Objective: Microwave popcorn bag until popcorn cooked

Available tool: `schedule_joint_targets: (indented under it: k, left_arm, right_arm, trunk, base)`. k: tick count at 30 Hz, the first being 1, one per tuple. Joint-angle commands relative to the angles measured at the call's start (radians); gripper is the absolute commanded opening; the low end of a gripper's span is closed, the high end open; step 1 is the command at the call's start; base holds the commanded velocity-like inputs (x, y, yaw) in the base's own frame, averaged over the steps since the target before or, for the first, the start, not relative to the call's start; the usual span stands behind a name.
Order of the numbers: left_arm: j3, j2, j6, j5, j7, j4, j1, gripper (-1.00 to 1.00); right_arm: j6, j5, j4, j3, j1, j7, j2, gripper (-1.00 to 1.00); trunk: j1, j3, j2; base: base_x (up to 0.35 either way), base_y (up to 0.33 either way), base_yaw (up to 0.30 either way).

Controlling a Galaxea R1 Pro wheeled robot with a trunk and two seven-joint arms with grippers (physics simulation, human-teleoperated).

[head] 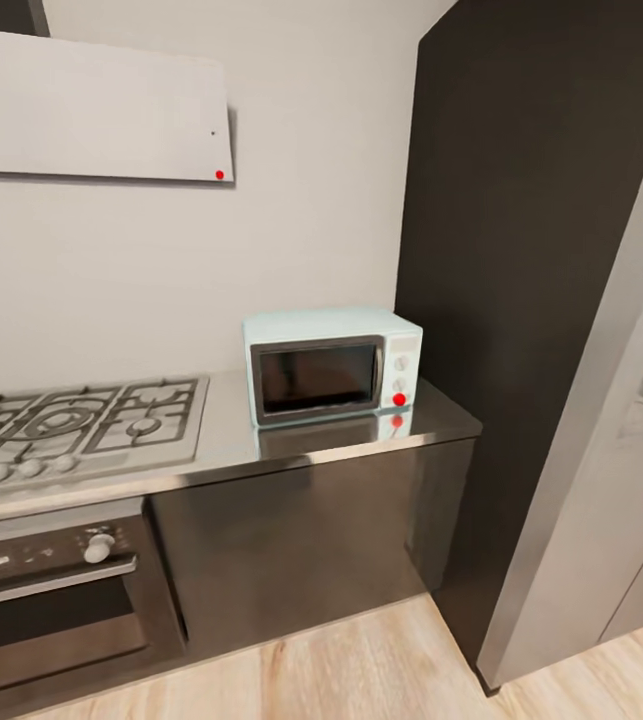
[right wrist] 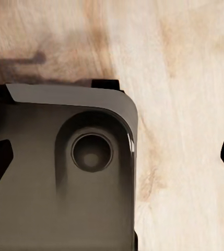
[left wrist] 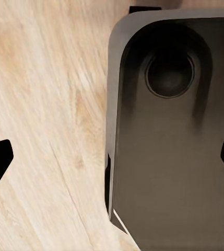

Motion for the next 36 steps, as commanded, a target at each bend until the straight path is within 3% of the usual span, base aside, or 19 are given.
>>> schedule_joint_targets:
  k: [1, 15, 29, 36]
  left_arm:
    - [0.003, 0.000, 0.000, 0.001, 0.000, 0.000, 0.000, 1.00]
    - [0.002, -0.004, 0.000, 0.001, 0.000, 0.000, 0.000, 1.00]
    - [0.002, -0.004, -0.001, 0.001, 0.000, 0.000, 0.000, 1.00]
    - [0.002, -0.003, -0.003, 0.001, -0.001, 0.000, 0.000, 1.00]
  right_arm:
    - [-0.003, 0.000, 0.001, 0.000, -0.001, 0.000, 0.000, 1.00]
    - [0.000, 0.000, 0.001, -0.003, -0.001, -0.003, 0.000, 1.00]
    - [-0.002, 0.000, 0.001, -0.003, -0.001, -0.015, 0.000, 1.00]
    - [0.000, 0.000, 0.001, -0.003, -0.001, -0.018, 0.000, 1.00]
  trunk:
    - [0.000, -0.001, 0.000]
    - [0.000, -0.001, 0.000]
    - [0.000, -0.004, 0.000]
    - [0.000, -0.004, 0.000]
  base:
    - [0.196, -0.281, 0.000]
    - [0.205, -0.237, 0.212]
    - [0.029, -0.043, 0.151]
    - [0.039, -0.226, 0.246]
